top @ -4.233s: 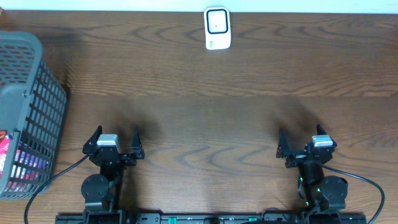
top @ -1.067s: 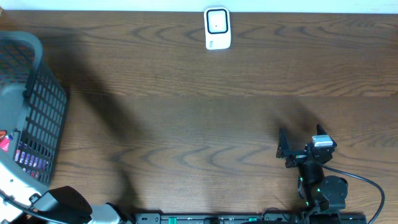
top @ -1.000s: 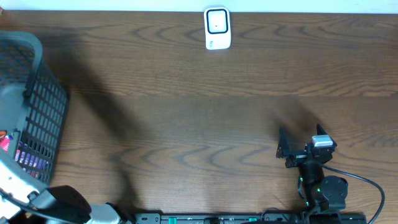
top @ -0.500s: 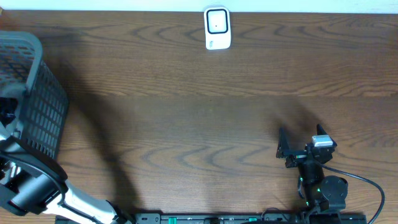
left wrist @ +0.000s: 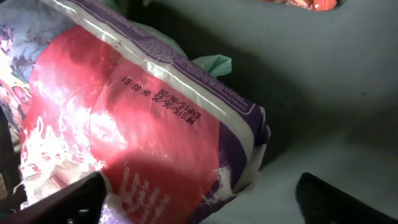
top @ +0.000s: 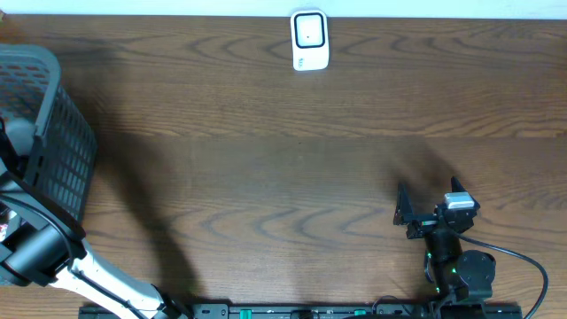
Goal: Scan the item barcode
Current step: 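Grasp the purple-pink snack pack inside the basket with the left gripper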
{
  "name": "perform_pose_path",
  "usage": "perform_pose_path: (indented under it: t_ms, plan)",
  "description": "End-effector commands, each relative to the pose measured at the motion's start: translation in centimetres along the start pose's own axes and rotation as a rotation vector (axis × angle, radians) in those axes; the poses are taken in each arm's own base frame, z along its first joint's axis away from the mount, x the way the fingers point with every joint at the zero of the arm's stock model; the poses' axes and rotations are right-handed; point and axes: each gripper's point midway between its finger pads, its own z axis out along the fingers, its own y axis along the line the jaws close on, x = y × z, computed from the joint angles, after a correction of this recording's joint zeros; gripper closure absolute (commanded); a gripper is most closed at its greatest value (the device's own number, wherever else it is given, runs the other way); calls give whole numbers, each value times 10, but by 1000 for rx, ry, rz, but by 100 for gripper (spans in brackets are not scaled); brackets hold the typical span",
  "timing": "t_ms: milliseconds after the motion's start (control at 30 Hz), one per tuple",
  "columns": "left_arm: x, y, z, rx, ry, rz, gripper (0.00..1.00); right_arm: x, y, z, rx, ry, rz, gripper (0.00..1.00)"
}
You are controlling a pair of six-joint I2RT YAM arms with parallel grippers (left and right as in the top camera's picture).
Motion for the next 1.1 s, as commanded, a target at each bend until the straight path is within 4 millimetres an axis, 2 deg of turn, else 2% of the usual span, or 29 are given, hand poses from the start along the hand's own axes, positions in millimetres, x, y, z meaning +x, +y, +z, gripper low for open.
perform_pose_path:
  t_ms: [0, 33, 100, 133, 267, 300, 467, 600, 700, 833, 967, 1067]
  plan:
    - [-1, 4, 5, -25, 1, 7, 29, 0, -1, 0, 2, -1, 0, 1]
    - [-1, 4, 5, -25, 1, 7, 36, 0, -1, 0, 2, -1, 0, 1]
    - [0, 4, 5, -27, 4, 8, 41, 0, -1, 0, 2, -1, 0, 1]
    - [1, 5, 5, -30, 8, 10, 48, 0, -1, 0, 2, -1, 0, 1]
    - [1, 6, 5, -32, 10, 11, 89, 0, -1, 0, 2, -1, 0, 1]
    - [1, 5, 5, -30, 9, 9, 92, 0, -1, 0, 2, -1, 0, 1]
    - [6, -6, 4, 31, 45, 4, 93, 0, -1, 0, 2, -1, 0, 1]
    - [3, -20, -13, 142, 37, 60, 93, 0, -1, 0, 2, -1, 0, 1]
    - [-7, -29, -47, 263, -12, 80, 93, 0, -1, 0, 2, -1, 0, 1]
    - [-25, -24, -114, 440, -157, 37, 93, 0, -1, 0, 2, -1, 0, 1]
    - [-39, -2, -193, 622, -353, -22, 93, 0, -1, 0, 2, -1, 0, 1]
    - [-40, 23, -249, 740, -490, -63, 93, 0, -1, 0, 2, -1, 0, 1]
